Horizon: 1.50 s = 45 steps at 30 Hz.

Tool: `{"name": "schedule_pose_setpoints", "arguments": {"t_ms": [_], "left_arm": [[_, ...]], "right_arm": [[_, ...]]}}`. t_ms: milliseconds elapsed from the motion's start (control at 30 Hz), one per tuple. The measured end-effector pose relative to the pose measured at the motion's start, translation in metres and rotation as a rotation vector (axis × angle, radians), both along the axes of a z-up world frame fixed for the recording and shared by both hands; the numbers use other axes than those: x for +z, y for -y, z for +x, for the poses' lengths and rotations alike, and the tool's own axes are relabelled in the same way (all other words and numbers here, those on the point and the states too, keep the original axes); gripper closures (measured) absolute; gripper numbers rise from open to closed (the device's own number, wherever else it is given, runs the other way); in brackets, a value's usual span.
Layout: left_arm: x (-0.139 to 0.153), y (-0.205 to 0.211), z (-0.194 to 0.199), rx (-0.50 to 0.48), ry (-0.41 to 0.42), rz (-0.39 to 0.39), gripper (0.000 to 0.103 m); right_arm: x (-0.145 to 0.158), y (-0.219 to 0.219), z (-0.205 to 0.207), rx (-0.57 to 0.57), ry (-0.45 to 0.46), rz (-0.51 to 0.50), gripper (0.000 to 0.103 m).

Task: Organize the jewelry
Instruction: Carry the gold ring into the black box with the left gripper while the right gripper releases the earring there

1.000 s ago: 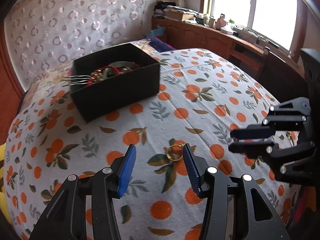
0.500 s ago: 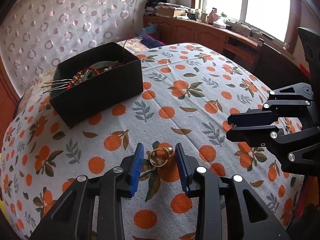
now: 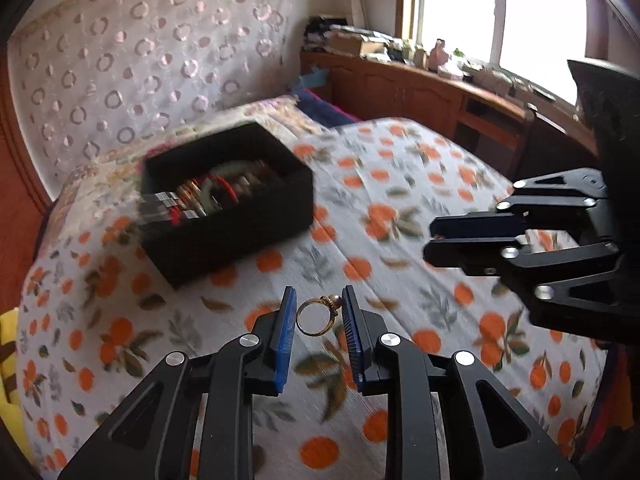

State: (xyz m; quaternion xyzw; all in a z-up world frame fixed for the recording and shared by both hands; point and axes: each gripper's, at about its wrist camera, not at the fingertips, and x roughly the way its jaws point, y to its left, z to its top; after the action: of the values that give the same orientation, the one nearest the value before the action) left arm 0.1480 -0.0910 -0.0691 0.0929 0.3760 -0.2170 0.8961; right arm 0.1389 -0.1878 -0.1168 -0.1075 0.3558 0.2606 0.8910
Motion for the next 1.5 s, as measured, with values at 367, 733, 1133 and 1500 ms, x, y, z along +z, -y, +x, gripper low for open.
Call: {"name": "schedule_pose_setpoints", "arguments": {"t_ms": [367,733,1133,1500], "left_arm": [[0.034,-0.029,0.015,0.074,0.069,-0.015,0.081],[0.042,-0.050,0.041,0.139,0.091,-0.016,0.081],[0.050,-0.064,0.066,0.179,0.094,-0.044,0.081],[0.064,-0.061,0.103,0.205,0.106,-0.029,0.081]], "right_arm": [[0.026,-0.023,0.061,-0.016,0.029,0.064,0.087],[0.035,-0.051,0.122,-0.055,-0.003,0.092,0.086],[0.043,-0.053,0.133,-0.081,-0.015,0.129,0.059],[0.039,-0.033,0.116,-0.087,0.009,0.114,0.059]]}}
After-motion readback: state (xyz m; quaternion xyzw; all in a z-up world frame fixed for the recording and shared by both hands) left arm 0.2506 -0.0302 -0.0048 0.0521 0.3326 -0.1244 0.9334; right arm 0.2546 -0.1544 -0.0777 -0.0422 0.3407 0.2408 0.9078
